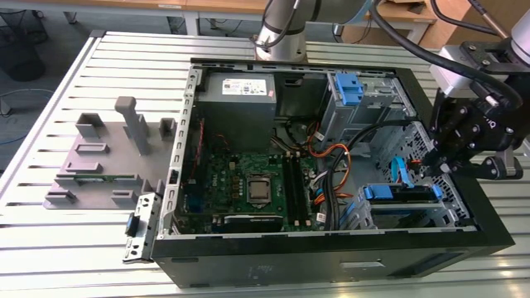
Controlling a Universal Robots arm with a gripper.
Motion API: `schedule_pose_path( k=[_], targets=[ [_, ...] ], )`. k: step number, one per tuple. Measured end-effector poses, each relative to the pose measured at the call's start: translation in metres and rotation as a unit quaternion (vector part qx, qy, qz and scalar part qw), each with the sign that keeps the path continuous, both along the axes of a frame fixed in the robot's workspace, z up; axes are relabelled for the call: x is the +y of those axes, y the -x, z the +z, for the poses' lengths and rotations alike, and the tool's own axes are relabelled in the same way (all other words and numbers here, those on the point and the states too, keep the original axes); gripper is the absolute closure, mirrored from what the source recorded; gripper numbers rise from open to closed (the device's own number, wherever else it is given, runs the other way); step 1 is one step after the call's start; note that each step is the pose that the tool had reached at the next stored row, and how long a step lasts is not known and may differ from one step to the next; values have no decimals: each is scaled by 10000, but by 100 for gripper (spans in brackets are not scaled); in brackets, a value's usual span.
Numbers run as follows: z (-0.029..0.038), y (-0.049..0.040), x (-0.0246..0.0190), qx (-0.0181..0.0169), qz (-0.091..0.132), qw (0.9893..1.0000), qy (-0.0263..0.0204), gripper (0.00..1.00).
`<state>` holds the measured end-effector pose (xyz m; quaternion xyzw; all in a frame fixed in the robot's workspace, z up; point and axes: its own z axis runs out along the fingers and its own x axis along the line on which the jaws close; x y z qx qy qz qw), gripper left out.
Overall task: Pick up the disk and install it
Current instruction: 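Insert the second disk wire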
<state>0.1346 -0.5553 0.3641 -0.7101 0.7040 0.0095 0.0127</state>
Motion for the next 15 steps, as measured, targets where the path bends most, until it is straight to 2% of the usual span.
schedule_pose_path(
  k=[6, 15],
  targets=[
    [-8, -55, 21, 0, 0, 10000, -1, 76],
    [-30, -164, 27, 0, 0, 10000, -1, 76]
  ],
)
